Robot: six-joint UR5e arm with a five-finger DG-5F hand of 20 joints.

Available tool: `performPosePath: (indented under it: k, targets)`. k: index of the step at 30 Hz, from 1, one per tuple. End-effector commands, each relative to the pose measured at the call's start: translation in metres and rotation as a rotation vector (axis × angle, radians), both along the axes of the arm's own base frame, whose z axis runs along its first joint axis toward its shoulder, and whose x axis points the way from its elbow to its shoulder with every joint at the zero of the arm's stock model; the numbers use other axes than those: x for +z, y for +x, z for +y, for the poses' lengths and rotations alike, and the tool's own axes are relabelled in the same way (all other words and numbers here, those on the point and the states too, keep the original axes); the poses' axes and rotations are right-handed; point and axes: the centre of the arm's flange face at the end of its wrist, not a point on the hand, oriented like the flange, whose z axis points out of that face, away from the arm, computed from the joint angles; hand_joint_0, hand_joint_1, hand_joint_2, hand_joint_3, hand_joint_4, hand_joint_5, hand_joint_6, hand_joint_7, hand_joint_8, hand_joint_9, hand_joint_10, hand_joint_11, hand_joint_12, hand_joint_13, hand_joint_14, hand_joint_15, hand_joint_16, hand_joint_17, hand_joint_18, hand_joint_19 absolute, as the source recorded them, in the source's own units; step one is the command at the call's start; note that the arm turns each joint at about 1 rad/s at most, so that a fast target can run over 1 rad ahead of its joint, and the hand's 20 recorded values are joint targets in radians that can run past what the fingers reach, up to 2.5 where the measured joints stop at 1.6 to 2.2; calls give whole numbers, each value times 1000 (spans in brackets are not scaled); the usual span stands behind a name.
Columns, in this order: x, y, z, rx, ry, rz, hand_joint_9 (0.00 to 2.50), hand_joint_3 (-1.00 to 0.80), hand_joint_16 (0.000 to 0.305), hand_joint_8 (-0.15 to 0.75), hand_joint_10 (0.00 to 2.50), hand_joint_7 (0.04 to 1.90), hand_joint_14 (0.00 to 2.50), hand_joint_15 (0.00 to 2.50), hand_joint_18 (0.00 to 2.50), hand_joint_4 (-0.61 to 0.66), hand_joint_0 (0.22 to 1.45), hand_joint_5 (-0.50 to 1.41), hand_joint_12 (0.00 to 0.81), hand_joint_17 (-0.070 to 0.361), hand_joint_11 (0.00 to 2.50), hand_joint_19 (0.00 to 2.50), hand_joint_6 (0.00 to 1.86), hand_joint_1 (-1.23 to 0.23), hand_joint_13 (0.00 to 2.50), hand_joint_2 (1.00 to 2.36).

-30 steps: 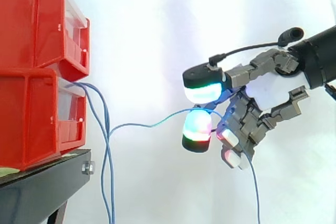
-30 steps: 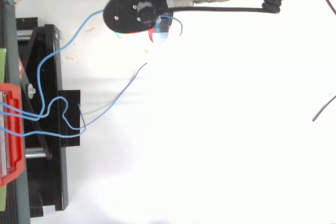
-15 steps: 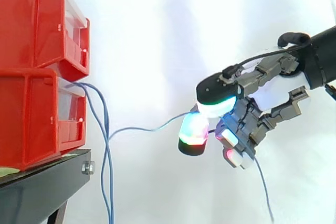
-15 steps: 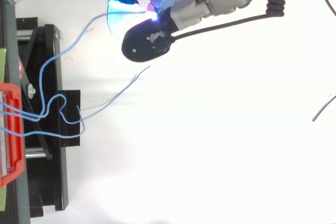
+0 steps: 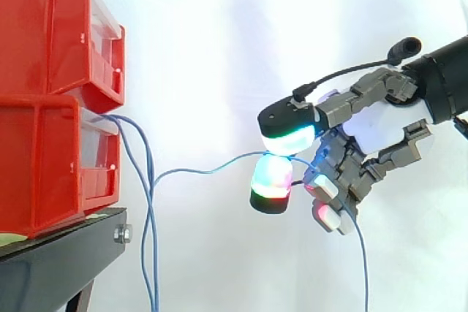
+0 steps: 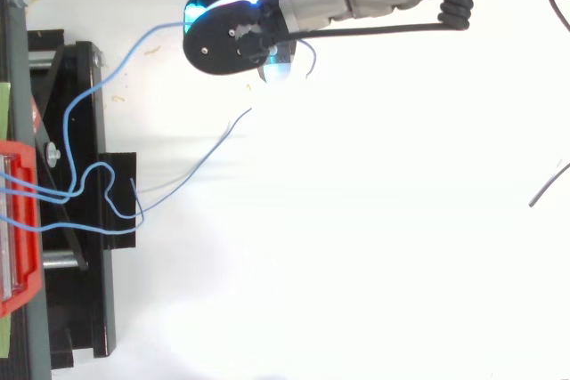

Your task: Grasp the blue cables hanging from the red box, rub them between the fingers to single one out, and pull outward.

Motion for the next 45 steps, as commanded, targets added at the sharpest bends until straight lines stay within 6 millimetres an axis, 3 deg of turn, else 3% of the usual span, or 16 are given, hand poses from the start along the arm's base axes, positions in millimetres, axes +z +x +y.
performPosePath:
  k: [1, 10, 13, 19, 21, 30, 38, 41, 45]
  targets:
    - [0, 0, 0, 0, 1, -1, 1078, -127, 56, 287, 22, 837, 25, 665, 771, 114, 644, -144, 389, 125, 831, 680, 720, -666, 959, 1016]
    - [3, -3, 5, -10, 40, 19, 1039, -99, 54, 275, 21, 809, 25, 670, 755, 107, 678, -161, 382, 122, 839, 695, 761, -758, 942, 1015]
    - [3, -5, 6, -15, 54, 27, 1031, -332, 52, 270, 23, 796, 25, 678, 721, 101, 597, -164, 371, 117, 839, 716, 773, -763, 922, 1010]
    - [7, -5, 10, -14, 73, 29, 1119, -415, 52, 287, 23, 899, 23, 679, 725, 75, 575, -126, 374, 117, 824, 727, 721, -468, 946, 1006]
    - [7, -5, 11, -9, 78, 28, 1122, -386, 52, 286, 24, 929, 24, 681, 726, 65, 594, -122, 373, 117, 824, 728, 712, -450, 947, 1008]
    - [11, -3, 14, 4, 124, 13, 1088, -241, 52, 281, 23, 914, 25, 676, 761, 98, 646, -145, 376, 117, 836, 707, 674, -642, 967, 1016]
    - [12, -3, 14, 2, 134, 8, 1022, -275, 52, 263, 22, 860, 25, 666, 768, 113, 679, -160, 374, 117, 833, 702, 693, -783, 944, 1014]
    - [13, -3, 14, 0, 138, 8, 1043, -405, 51, 273, 23, 910, 25, 675, 756, 106, 612, -142, 371, 116, 833, 721, 676, -710, 937, 1007]
    - [13, -3, 15, 0, 141, 8, 1106, -462, 53, 288, 24, 972, 23, 688, 750, 81, 562, -120, 382, 118, 827, 748, 659, -490, 951, 1003]
